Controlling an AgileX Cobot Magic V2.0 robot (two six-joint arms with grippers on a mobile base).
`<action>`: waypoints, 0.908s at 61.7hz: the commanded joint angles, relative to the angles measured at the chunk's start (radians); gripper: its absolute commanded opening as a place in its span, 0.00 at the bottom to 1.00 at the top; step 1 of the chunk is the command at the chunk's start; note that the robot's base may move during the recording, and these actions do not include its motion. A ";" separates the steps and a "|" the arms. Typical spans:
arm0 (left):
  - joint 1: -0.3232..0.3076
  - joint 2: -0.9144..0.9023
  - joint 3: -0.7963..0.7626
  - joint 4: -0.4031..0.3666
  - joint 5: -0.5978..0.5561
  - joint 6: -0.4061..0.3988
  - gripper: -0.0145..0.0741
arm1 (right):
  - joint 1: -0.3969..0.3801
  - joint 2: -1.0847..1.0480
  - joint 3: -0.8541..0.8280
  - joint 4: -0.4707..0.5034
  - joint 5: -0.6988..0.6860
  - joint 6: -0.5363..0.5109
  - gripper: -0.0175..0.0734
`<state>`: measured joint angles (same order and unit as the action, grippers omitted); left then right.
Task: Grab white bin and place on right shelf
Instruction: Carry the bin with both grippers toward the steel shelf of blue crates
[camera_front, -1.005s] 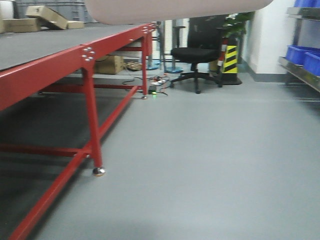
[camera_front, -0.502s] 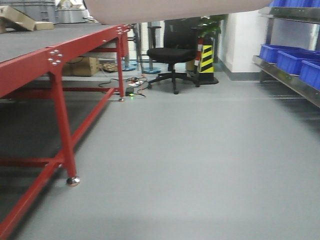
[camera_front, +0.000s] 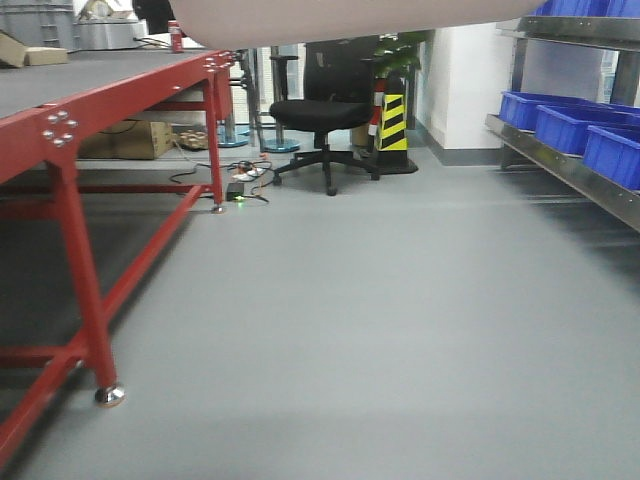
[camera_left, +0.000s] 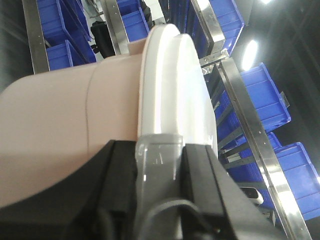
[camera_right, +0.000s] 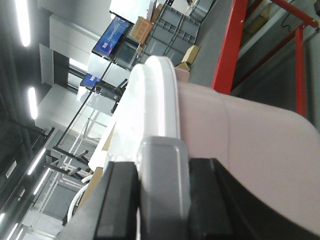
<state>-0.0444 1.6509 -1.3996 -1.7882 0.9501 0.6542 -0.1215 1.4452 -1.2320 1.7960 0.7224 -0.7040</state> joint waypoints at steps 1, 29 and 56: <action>-0.065 -0.064 -0.040 -0.135 0.377 0.010 0.02 | 0.053 -0.043 -0.041 0.088 0.253 0.005 0.27; -0.065 -0.064 -0.040 -0.135 0.377 0.010 0.02 | 0.053 -0.043 -0.041 0.088 0.252 0.005 0.27; -0.065 -0.064 -0.040 -0.135 0.377 0.010 0.02 | 0.053 -0.043 -0.041 0.088 0.251 0.005 0.27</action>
<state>-0.0444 1.6509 -1.3996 -1.7857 0.9528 0.6542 -0.1215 1.4452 -1.2342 1.7960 0.7179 -0.7040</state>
